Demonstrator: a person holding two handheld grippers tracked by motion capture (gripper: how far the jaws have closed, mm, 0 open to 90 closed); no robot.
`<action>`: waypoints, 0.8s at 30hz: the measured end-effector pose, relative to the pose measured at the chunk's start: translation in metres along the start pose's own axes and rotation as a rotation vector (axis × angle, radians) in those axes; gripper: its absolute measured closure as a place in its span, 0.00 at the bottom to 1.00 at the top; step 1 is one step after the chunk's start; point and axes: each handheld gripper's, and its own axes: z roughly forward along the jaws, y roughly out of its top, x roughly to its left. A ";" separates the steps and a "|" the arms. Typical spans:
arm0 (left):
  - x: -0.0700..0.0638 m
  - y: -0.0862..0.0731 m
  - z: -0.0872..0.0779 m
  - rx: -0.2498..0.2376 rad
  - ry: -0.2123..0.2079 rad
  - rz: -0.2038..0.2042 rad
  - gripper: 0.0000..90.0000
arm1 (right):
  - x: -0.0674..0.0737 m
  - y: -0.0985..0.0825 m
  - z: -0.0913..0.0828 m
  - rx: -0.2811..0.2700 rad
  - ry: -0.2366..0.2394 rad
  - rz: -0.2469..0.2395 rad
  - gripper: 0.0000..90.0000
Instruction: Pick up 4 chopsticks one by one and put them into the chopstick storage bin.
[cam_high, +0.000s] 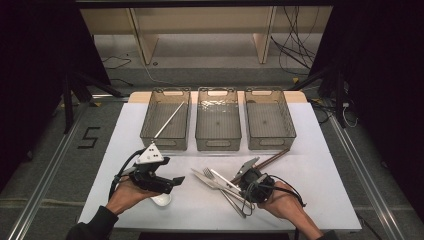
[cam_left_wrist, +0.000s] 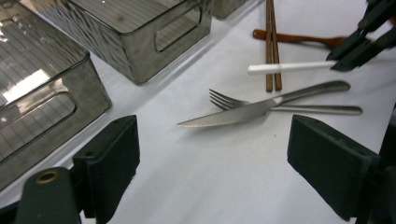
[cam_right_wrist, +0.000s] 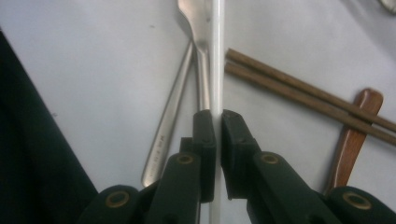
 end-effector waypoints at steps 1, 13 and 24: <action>-0.001 0.001 0.001 0.004 -0.006 0.008 0.18 | 0.002 0.001 -0.002 -0.006 0.003 -0.002 0.95; -0.030 0.020 0.024 0.110 -0.127 0.177 0.20 | 0.023 0.011 -0.012 -0.039 -0.003 -0.202 0.95; -0.038 0.025 0.042 0.168 -0.209 0.250 0.32 | 0.033 0.012 -0.013 -0.037 0.016 -0.301 0.95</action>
